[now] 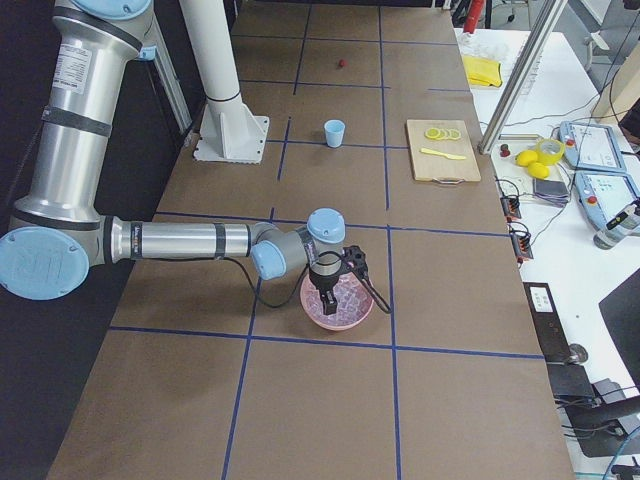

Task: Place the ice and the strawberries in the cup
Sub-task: 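Grasp a third load of ice cubes with the right gripper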

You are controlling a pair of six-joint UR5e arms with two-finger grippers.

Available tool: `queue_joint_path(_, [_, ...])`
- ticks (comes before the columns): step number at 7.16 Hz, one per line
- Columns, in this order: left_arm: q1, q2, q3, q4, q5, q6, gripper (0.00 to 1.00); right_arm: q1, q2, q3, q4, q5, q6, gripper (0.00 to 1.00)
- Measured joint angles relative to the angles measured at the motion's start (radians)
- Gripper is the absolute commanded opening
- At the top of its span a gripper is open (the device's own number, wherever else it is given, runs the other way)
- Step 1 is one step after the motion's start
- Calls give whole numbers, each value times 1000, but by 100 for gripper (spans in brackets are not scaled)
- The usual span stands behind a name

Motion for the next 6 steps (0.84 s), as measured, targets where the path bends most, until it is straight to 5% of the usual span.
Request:
queue_joint_path(2, [0,0,-1,0,0,-1,100,-8,2,-3,0,-1,1,75])
queue_joint_path(4, [0,0,0,0,0,-1,100,-13,4,-4,0,0,1,21])
queue_joint_path(6, [0,0,0,0,0,0,100,-13,6,1,0,2,-1,7])
